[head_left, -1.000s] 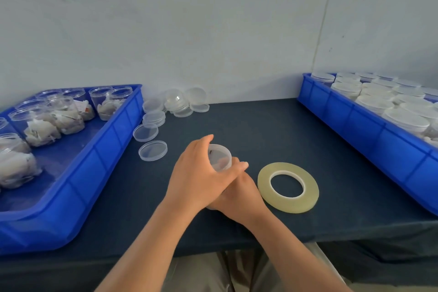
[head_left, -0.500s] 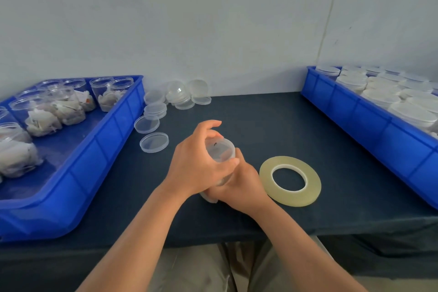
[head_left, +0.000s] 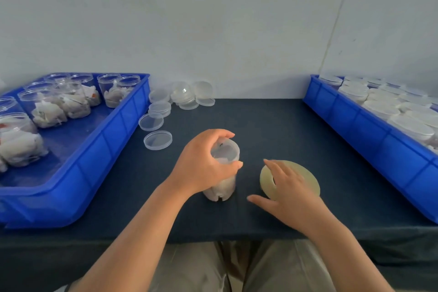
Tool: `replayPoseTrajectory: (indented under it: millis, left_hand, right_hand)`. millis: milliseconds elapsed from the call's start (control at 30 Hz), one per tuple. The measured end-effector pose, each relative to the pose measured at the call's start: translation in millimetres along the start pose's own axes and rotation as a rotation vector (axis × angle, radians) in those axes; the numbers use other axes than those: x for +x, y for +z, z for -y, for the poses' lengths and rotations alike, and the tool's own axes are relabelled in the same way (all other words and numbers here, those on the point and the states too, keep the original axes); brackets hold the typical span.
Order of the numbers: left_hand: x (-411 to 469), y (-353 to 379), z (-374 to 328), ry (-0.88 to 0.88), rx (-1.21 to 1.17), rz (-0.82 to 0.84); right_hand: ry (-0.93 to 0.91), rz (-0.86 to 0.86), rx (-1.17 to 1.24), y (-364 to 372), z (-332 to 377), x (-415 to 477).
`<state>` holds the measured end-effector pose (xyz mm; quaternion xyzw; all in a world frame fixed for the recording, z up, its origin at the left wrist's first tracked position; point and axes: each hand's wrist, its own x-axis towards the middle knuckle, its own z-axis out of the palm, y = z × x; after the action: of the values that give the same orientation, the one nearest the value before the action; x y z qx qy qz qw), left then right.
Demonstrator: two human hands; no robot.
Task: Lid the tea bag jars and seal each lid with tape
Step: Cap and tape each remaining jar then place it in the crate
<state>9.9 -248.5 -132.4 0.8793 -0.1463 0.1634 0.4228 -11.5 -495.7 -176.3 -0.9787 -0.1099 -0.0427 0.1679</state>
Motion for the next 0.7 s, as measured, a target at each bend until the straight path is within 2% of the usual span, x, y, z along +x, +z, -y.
replayPoseTrajectory:
  millis: [100,233,300,400,467,567,700]
  left_hand:
    - [-0.1,1.5,1.4,0.039,0.012,-0.034]
    - [-4.0,3.6,2.5,0.107,0.050,-0.064]
    - [-7.5,2.9,1.9,0.180,0.112,-0.102]
    - [-15.2,1.9,-1.8,0.274,0.349,-0.173]
    - [-25.5,5.4,-6.7,0.309,0.420,-0.251]
    - [-40.9,17.8,-20.6,0.409,0.353,-0.379]
    - [-49.2,33.9,-44.9,0.448,0.193,-0.380]
  right_hand:
    - [0.026,-0.003,-0.119,5.1,-20.6,-17.7]
    - [-0.045,-0.026,-0.156,-1.0,-17.8,-26.2]
    - [-0.007,-0.038,-0.139,-10.9,-10.9,-27.2]
    - [0.089,-0.119,0.045,-22.4,-1.5,-29.3]
    - [0.085,-0.191,0.225,-28.0,6.1,-33.3]
    - [-0.004,-0.253,0.473,-34.4,18.5,-39.8]
    - [-0.116,-0.350,0.620,-36.5,29.4,-46.6]
